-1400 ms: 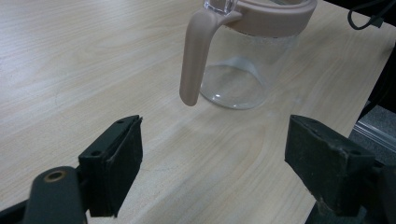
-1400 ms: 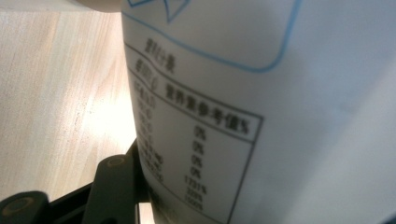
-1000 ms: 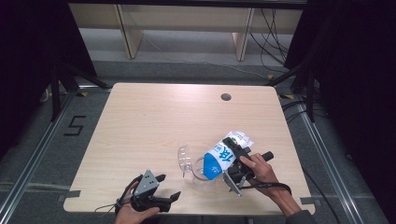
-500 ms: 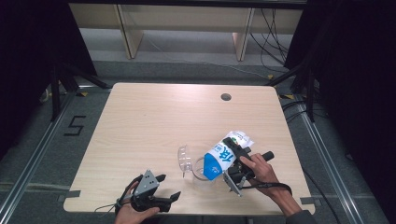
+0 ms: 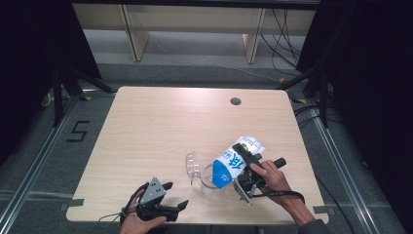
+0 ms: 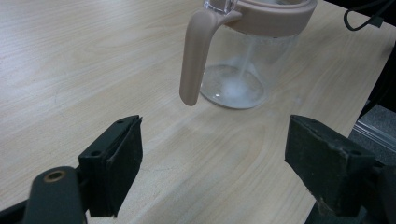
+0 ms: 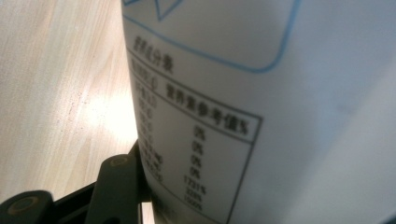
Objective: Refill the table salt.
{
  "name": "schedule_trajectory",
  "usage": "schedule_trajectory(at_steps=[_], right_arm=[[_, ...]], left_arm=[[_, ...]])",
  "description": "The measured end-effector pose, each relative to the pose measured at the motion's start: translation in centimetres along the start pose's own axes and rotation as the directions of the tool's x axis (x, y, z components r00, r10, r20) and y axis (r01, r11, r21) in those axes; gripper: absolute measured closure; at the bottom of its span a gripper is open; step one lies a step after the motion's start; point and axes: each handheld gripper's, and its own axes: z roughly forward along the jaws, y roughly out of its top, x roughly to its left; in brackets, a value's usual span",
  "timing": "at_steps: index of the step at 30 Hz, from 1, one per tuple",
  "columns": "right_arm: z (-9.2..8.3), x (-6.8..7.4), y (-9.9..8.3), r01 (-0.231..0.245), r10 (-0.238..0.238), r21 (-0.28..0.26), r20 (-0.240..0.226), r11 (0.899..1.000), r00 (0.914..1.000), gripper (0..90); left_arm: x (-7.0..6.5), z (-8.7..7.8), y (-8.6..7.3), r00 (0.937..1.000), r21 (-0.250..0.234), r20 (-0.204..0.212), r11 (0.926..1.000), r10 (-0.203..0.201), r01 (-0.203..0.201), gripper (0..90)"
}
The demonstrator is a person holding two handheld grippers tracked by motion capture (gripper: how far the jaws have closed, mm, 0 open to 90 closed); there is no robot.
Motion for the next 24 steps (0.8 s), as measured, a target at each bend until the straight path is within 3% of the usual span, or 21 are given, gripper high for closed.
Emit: schedule_trajectory(at_steps=[17,18,24], right_arm=[[-0.04,-0.06,0.02,0.009,-0.009,0.006,0.013,1.000,0.9999,47.8],[0.01,0.27,-0.04,-0.027,0.027,0.008,0.004,1.000,0.9996,47.8],[-0.03,0.30,0.01,-0.024,0.024,0.014,0.004,1.000,0.9997,47.9]], left_arm=[[0.04,-0.05,0.02,0.9999,0.006,-0.001,0.9999,0.015,-0.015,18.8],[0.04,-0.06,0.02,0.9999,0.007,-0.001,0.9999,0.015,-0.015,18.8],[0.05,-0.05,0.02,0.9999,0.006,-0.001,0.9999,0.015,-0.015,18.8]])
